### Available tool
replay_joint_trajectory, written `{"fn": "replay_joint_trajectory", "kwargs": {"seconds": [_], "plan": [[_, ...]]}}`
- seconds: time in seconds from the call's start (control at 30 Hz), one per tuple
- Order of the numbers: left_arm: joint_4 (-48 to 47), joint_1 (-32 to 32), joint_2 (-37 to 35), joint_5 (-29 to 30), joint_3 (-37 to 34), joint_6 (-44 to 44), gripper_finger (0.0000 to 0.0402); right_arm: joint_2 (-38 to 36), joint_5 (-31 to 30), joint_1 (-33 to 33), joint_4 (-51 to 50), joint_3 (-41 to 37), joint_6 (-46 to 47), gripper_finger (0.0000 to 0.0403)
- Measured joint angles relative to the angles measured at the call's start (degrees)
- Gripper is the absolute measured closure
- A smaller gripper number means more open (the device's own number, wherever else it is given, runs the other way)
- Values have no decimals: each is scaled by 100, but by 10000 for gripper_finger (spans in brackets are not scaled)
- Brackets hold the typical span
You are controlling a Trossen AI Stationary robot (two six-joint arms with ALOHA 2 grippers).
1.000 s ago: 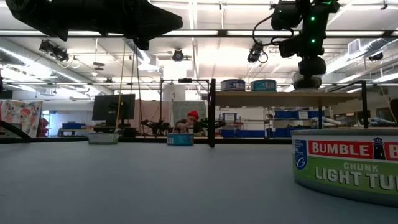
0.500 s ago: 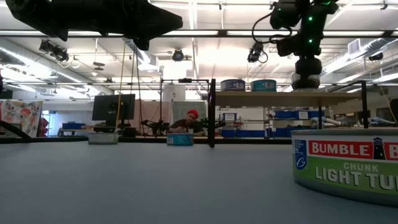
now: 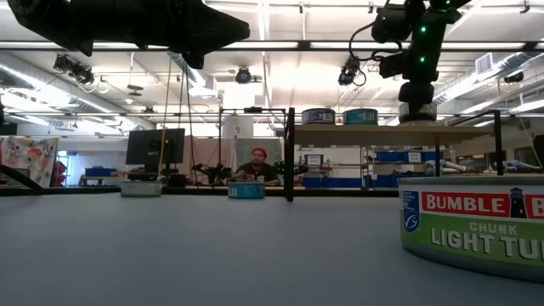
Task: Stack canned seafood by type on shelf
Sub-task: Stack the center green tuna can on top of the green tuna can on the shelf, then put the right blue tuna can on the shelf aligned with the other blue tuna cans
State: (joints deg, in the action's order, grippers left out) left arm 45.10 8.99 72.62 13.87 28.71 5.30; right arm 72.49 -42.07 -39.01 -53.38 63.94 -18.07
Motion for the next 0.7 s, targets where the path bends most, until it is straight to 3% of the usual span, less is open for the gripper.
{"fn": "replay_joint_trajectory", "kwargs": {"seconds": [0.7], "plan": [[-4, 0, 0, 0, 0, 0, 337, -2, 425, 67, 231, 2, 444, 151]]}}
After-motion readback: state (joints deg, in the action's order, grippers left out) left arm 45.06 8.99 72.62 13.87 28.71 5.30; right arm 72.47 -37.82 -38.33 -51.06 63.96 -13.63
